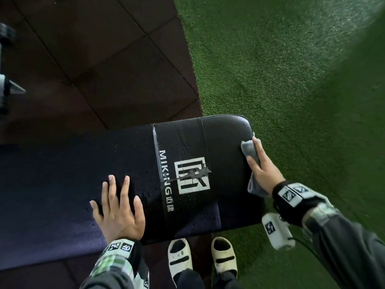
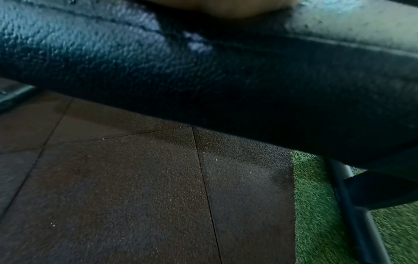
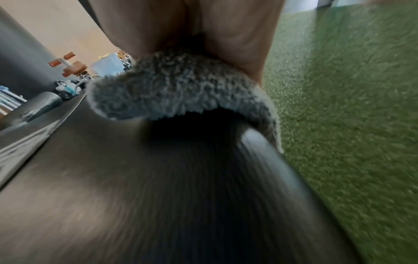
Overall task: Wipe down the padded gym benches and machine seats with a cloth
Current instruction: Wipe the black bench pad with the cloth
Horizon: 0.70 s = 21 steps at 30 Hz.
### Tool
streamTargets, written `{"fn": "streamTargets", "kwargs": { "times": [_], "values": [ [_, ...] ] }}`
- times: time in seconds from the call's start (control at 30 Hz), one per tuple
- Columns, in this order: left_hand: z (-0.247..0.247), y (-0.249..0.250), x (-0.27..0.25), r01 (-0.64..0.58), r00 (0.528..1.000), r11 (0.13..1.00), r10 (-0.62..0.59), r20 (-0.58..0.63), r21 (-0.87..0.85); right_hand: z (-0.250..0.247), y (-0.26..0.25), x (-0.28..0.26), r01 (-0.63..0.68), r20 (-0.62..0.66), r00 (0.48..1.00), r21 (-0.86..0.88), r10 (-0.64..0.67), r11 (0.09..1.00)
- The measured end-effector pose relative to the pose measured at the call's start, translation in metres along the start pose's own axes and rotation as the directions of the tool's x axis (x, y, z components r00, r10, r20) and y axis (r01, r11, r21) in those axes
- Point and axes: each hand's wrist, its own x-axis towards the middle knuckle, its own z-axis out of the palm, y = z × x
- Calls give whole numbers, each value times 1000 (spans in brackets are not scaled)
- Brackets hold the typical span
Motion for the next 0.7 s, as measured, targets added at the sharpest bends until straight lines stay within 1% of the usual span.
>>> {"fn": "streamTargets", "kwargs": {
  "times": [0.1, 0.23, 0.33, 0.4, 0.43, 0.5, 0.57, 0.63, 0.7],
  "values": [
    [0, -2, 0, 4, 1000, 1000, -4, 8, 1, 4, -2, -3, -22, -29, 999, -4, 22, 1000],
    [0, 0, -1, 7, 1000, 1000, -7, -3, -7, 16, 11, -47, 40, -124, 992, 22, -37, 999],
    [-1, 0, 0, 13, 1000, 1000, -13, 11, -9, 32, 26, -84, -19, -198, 979, 95, 38, 995],
    [-1, 0, -1, 8, 1000, 1000, -7, 19, -14, 39, 27, -93, -45, -253, 964, 124, 76, 991],
    [-1, 0, -1, 7, 1000, 1000, -7, 22, -13, 39, 23, -92, -78, -270, 956, 151, 117, 985],
    [-1, 0, -1, 6, 1000, 1000, -6, 26, -15, 35, 13, -82, -163, -260, 942, 193, 211, 968],
    [-3, -1, 0, -14, 999, 1000, 15, 38, -23, 24, 2, -67, -259, -225, 932, 136, 284, 956],
    [-4, -2, 2, -22, 997, 999, 24, 70, -23, 17, -6, -55, -318, -202, 922, 86, 329, 944],
    [-7, -4, 2, -37, 994, 999, 41, 104, -34, 18, -11, -52, -354, -212, 905, 109, 369, 929]
  ]
}}
